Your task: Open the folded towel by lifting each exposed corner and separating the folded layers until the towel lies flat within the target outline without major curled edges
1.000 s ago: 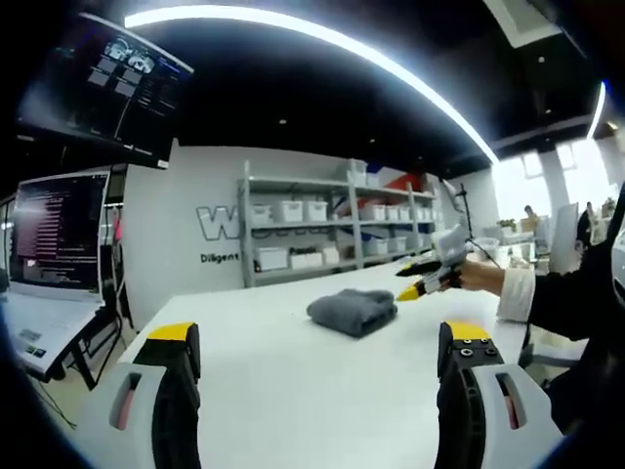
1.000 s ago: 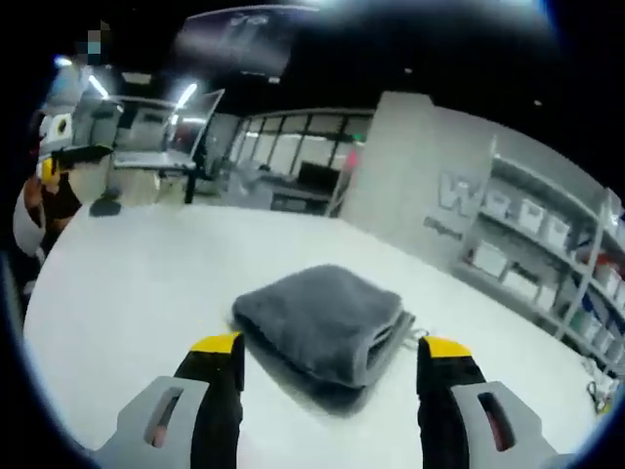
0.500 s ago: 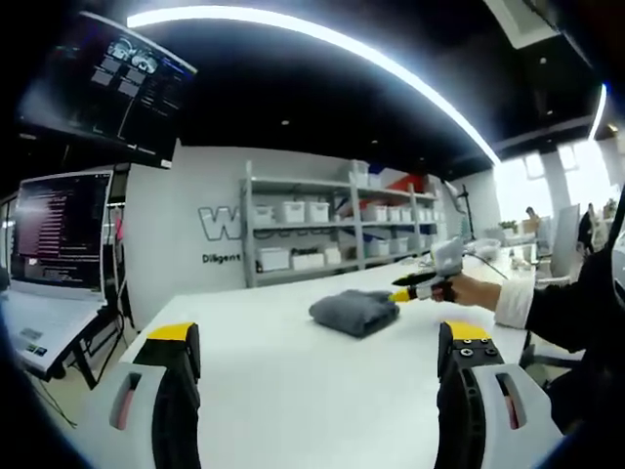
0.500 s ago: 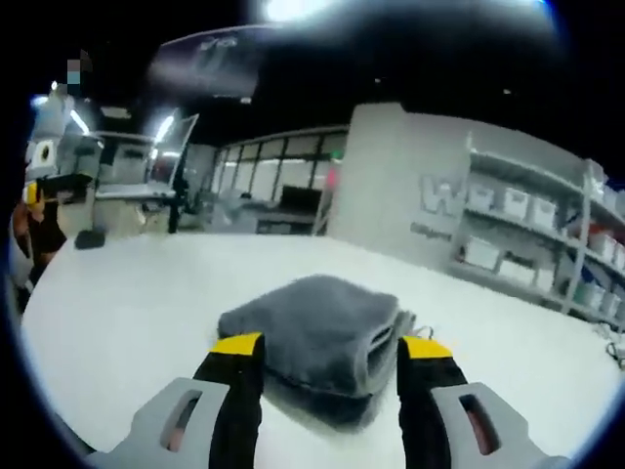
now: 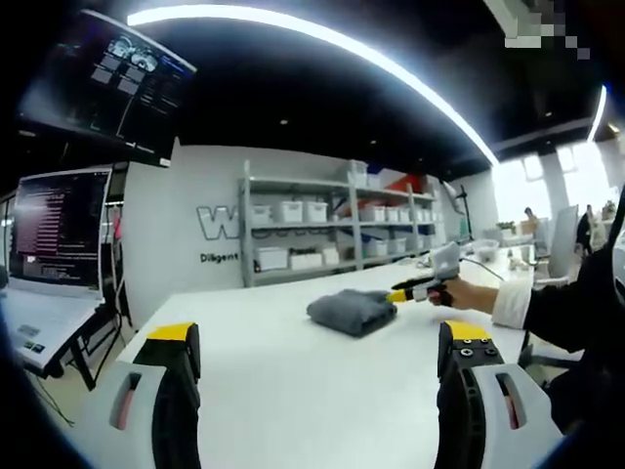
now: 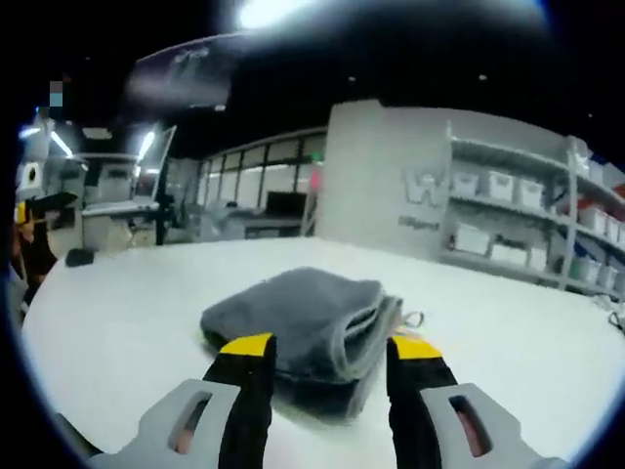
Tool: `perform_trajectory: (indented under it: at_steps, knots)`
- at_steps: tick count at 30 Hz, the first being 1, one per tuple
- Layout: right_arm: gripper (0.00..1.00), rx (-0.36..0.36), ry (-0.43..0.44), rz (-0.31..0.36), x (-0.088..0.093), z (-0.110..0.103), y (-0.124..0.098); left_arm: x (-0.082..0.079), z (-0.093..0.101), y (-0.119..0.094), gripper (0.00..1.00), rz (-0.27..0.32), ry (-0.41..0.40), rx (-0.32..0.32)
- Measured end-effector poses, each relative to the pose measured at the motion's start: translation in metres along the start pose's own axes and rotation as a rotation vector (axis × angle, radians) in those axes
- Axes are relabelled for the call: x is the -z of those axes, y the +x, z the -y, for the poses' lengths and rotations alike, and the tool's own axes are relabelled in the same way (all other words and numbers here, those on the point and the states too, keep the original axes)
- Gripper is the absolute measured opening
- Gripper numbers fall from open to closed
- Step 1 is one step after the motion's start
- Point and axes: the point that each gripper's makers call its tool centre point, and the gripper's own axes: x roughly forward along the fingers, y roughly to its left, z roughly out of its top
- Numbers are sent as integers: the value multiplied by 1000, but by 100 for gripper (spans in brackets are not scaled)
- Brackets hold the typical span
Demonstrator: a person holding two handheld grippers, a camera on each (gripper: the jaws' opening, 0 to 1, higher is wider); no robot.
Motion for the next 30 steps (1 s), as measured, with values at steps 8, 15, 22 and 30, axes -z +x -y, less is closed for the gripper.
perform_trajectory:
  at_steps: [8,15,22,30]
  knots:
    - [37,3,27,-11,6,3,2,1,1,0,100,-4,-1,7]
    - [31,8,40,-19,9,7,5,3,3,1,99,-10,0,11]
    - [28,9,19,-27,9,10,8,6,3,2,99,-27,7,12]
    - [24,20,-2,-39,11,14,11,5,1,1,99,-29,12,4]
